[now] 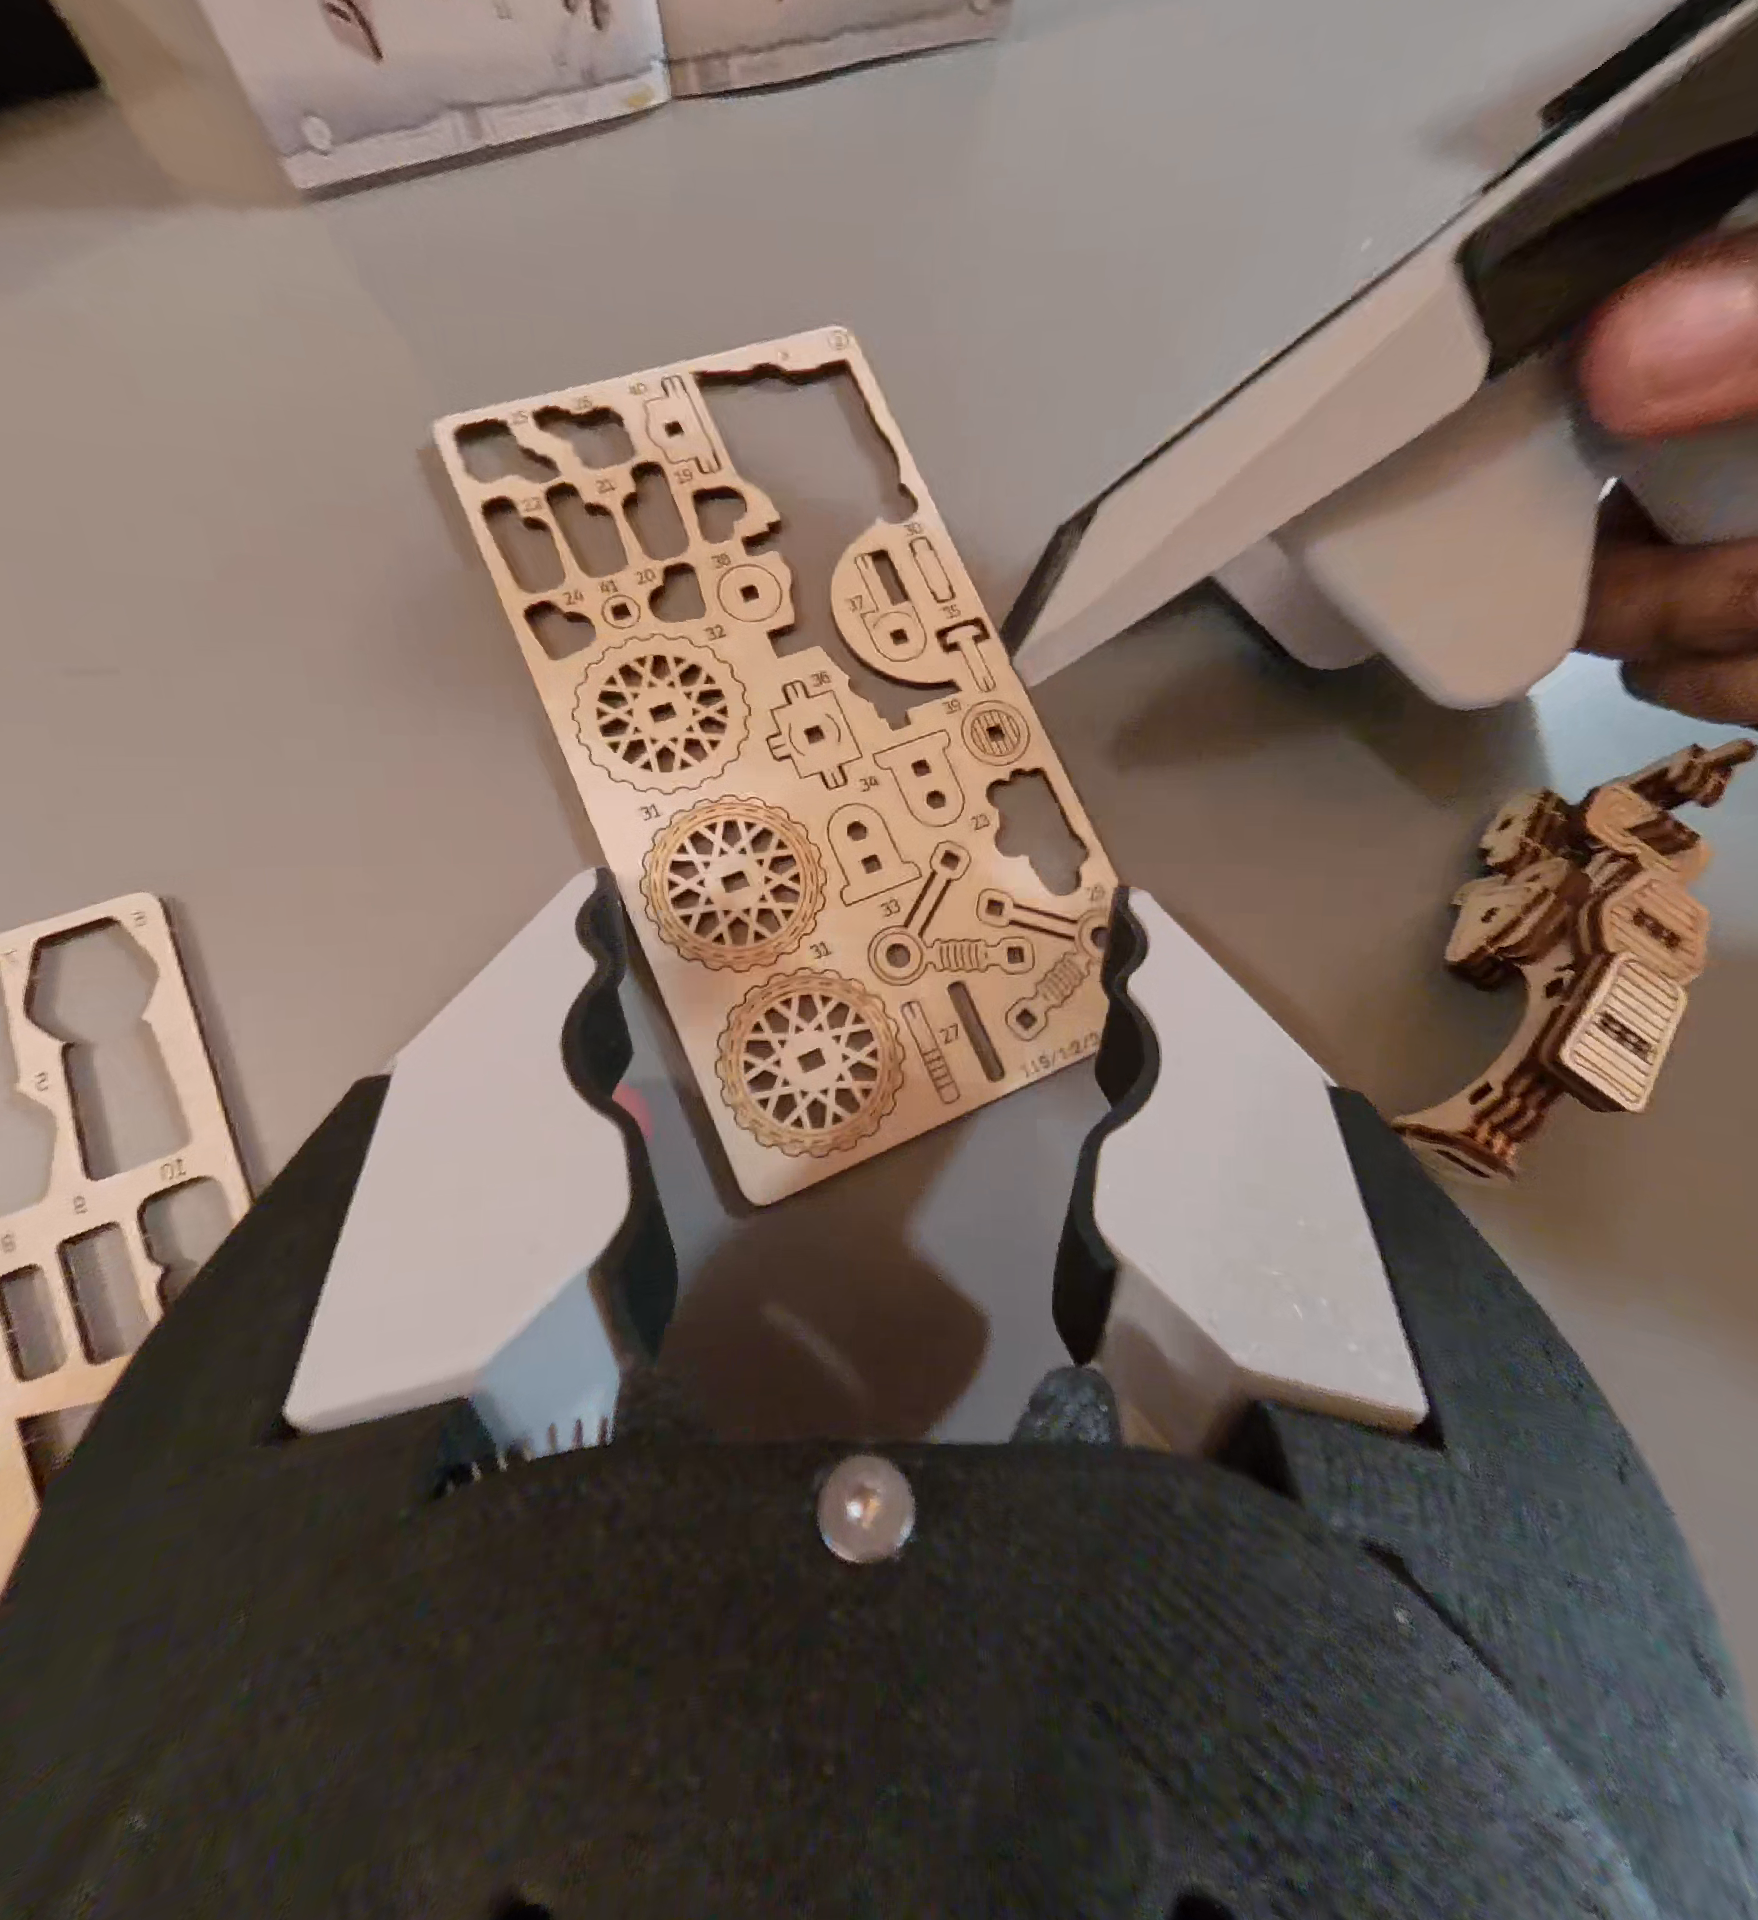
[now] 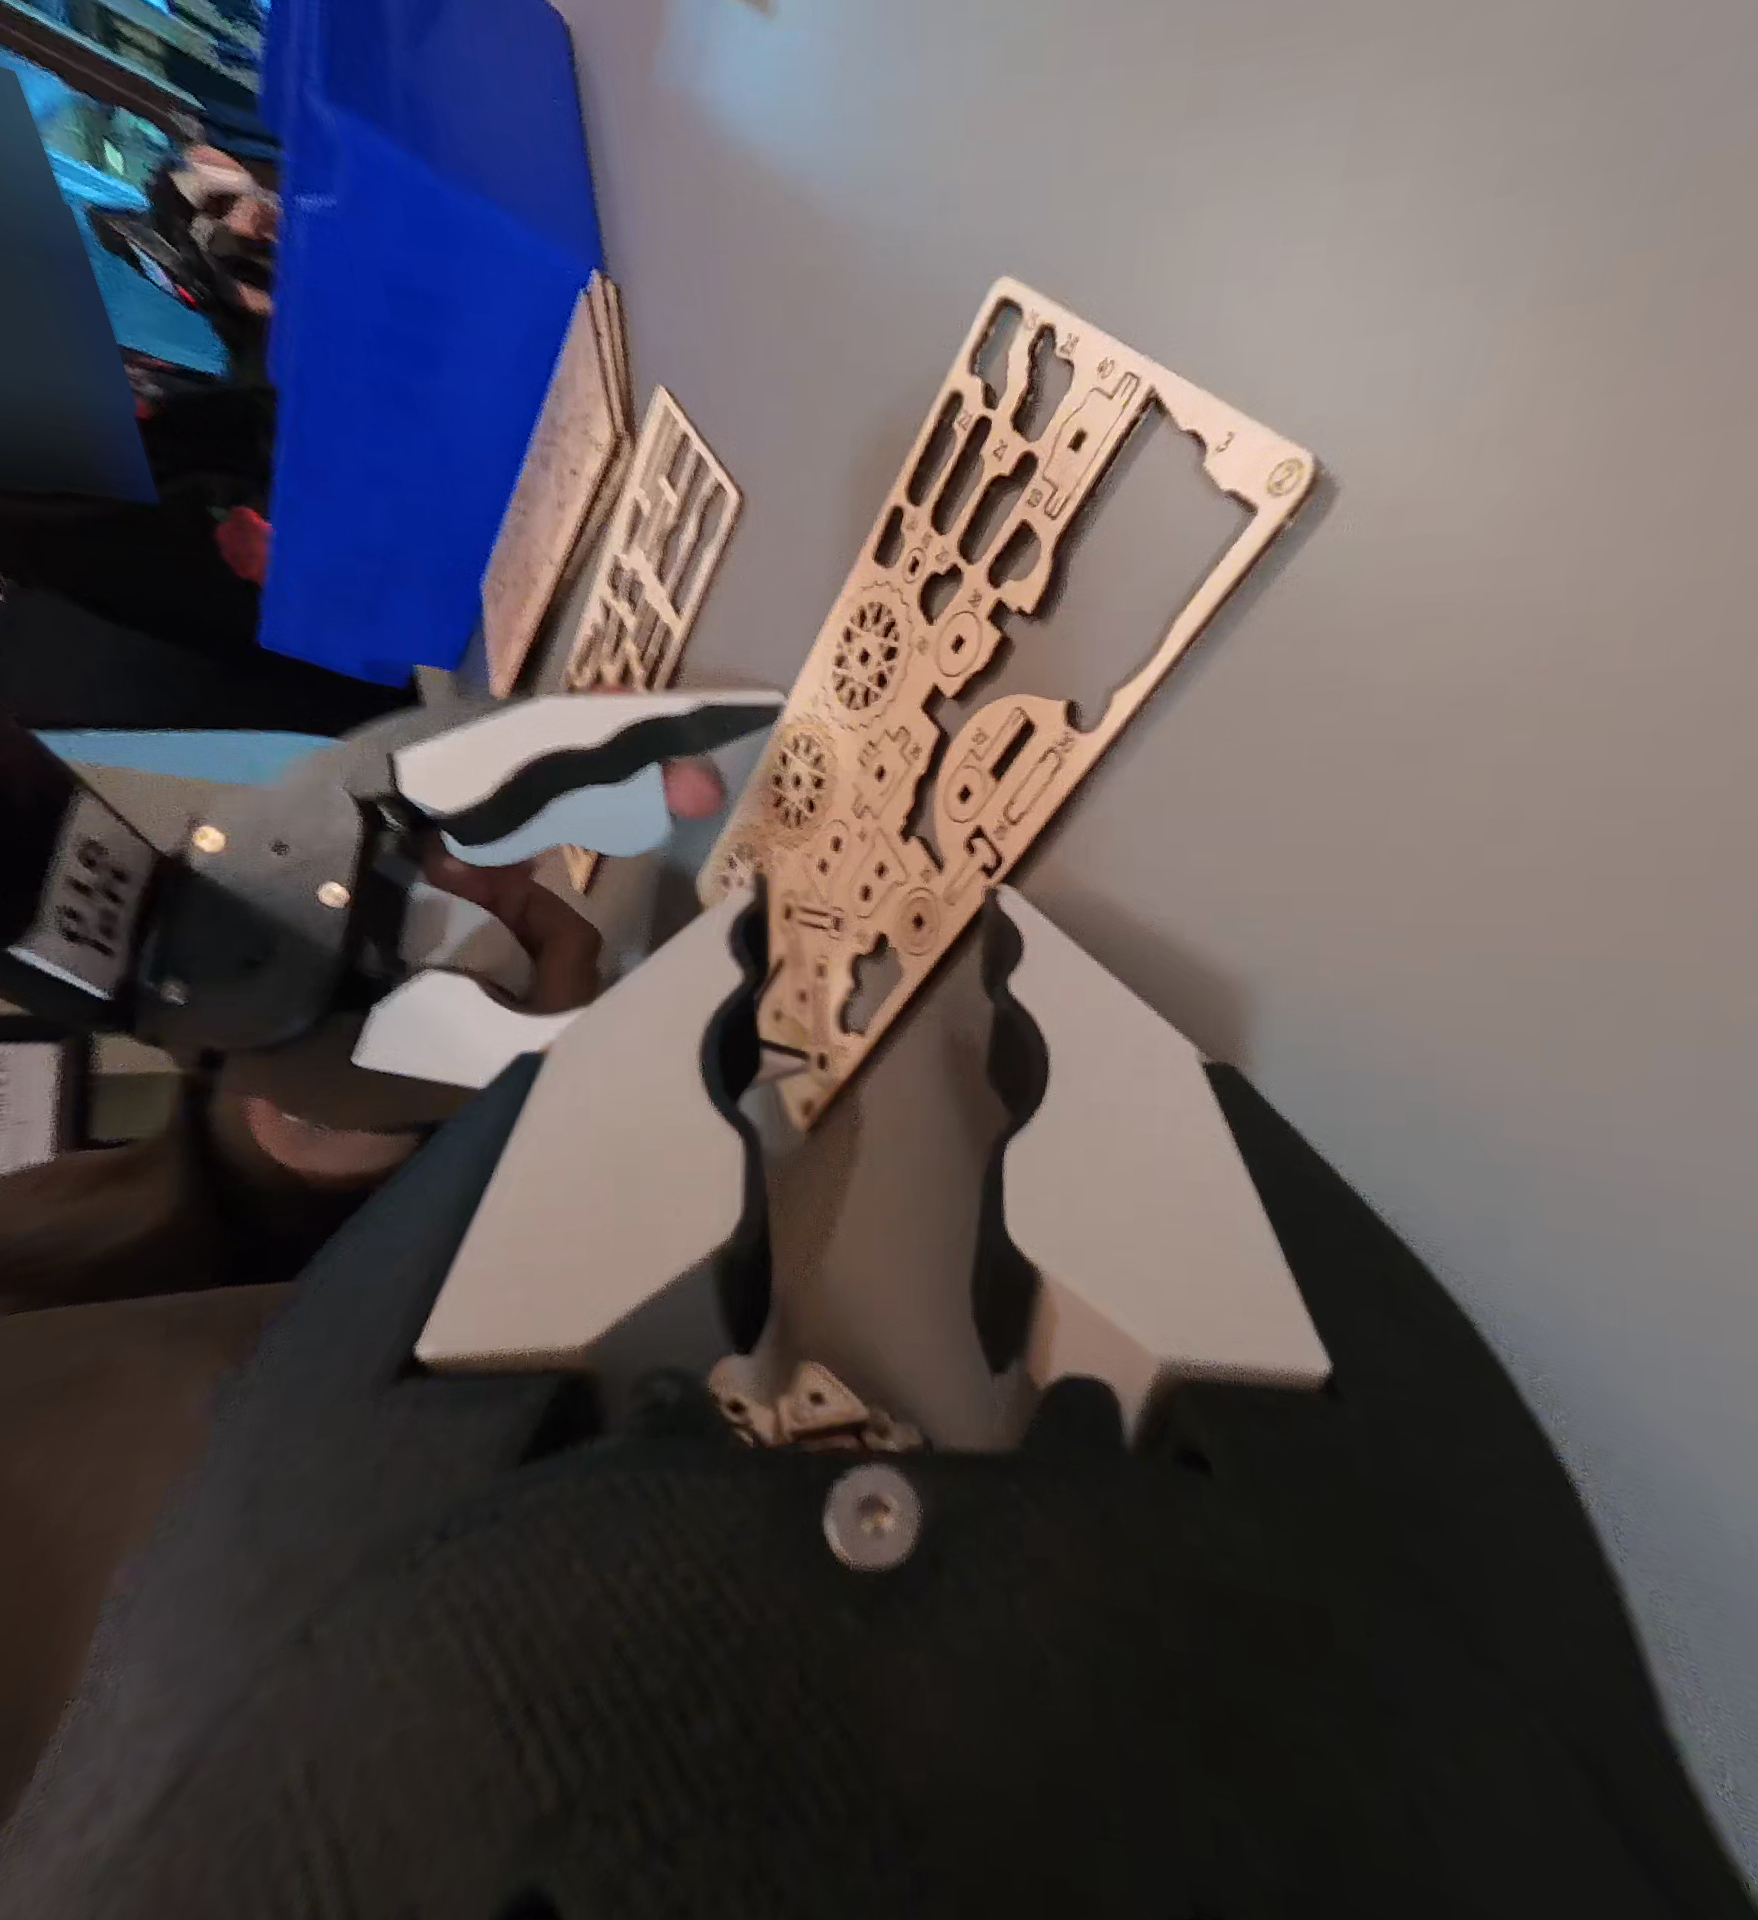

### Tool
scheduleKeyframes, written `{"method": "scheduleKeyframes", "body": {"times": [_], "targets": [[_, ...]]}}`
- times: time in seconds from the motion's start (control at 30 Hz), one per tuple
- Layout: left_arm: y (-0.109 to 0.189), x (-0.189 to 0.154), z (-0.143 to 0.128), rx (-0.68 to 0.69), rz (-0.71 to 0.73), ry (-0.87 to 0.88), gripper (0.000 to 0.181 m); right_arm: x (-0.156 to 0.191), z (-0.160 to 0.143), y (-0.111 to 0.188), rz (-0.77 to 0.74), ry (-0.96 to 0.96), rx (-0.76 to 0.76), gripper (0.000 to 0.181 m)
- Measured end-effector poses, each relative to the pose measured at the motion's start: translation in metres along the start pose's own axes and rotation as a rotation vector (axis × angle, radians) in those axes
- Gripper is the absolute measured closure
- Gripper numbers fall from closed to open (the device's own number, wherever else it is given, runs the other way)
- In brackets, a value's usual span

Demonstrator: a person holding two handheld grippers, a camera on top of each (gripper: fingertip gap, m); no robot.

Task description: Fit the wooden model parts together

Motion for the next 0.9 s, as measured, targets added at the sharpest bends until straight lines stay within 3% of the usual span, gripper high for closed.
{"method": "scheduleKeyframes", "body": {"times": [0.1,0.17,0.47,0.57,0.7,0.9], "targets": [[0.001,0.003,-0.002,0.001,0.020,-0.033,0.095,0.010,0.010,-0.004,0.061,-0.057,-0.037,0.117],[0.002,0.004,-0.002,-0.002,0.017,-0.025,0.095,0.012,0.016,-0.005,0.093,-0.086,-0.068,0.110],[0.006,0.007,0.007,-0.056,-0.068,0.142,0.097,0.024,0.048,0.004,0.349,-0.288,-0.230,0.132],[0.005,0.006,0.009,-0.065,-0.089,0.163,0.101,0.047,0.042,0.000,0.475,-0.344,-0.171,0.139],[0.004,0.004,0.008,-0.065,-0.085,0.138,0.101,0.061,0.026,-0.017,0.434,-0.225,-0.071,0.138],[0.004,0.004,0.007,-0.069,-0.085,0.127,0.103,0.039,0.052,0.005,0.194,0.079,-0.095,0.130]]}}
Point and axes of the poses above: each gripper's, where its closed fingertips meet, y back along the fingers, z out of its top, x = y × z across the jaws, the point moved 1 cm from there along y, back along the fingers, and after that the axes turned 11 degrees about -x, right-handed, at the moved point
